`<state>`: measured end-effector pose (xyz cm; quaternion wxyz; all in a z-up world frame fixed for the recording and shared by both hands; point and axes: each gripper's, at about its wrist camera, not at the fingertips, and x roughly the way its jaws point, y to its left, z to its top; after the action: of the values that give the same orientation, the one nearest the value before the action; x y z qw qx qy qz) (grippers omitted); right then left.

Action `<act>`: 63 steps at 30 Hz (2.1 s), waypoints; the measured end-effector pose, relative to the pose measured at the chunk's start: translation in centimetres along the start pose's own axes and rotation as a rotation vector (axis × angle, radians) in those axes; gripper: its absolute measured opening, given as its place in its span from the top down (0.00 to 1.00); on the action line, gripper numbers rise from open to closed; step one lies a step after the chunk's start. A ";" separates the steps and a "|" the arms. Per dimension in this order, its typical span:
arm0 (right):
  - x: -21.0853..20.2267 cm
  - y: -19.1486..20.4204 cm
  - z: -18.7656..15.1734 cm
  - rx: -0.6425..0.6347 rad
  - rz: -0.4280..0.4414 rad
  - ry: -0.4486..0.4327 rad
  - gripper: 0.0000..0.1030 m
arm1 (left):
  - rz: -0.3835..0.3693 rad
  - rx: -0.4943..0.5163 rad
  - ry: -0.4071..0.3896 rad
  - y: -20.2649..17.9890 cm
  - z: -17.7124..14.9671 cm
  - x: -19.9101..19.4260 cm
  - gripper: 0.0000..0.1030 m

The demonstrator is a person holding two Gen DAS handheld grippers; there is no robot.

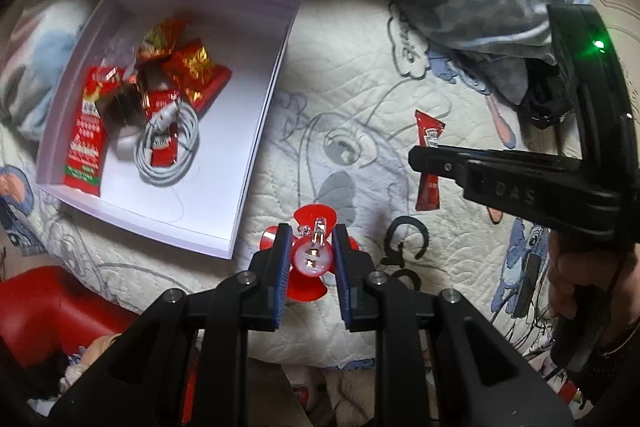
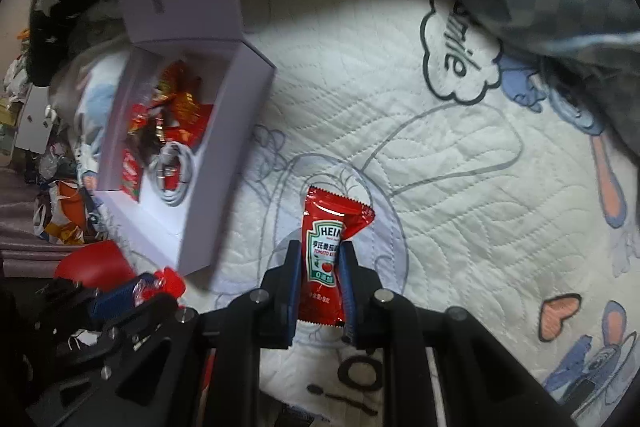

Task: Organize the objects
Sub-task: 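Carry the red fan and Heinz sachet over the white box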

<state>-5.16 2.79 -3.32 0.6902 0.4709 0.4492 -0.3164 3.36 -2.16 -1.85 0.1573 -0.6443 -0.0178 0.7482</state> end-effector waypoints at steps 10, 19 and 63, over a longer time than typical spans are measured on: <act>-7.7 1.8 0.0 -0.057 0.033 -0.048 0.83 | 0.001 0.027 -0.039 -2.1 1.3 -5.4 0.82; -11.4 5.6 -0.7 -0.180 0.081 -0.067 0.83 | 0.018 -0.018 -0.083 -2.3 1.5 -9.2 0.82; 4.7 16.5 4.5 -0.099 0.104 0.079 0.83 | -0.025 0.108 0.088 14.5 7.6 0.7 0.82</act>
<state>12.38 4.41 -0.88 0.7098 0.4710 0.4660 -0.2389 -7.20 -14.39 -4.56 0.2020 -0.6670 0.0216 0.7168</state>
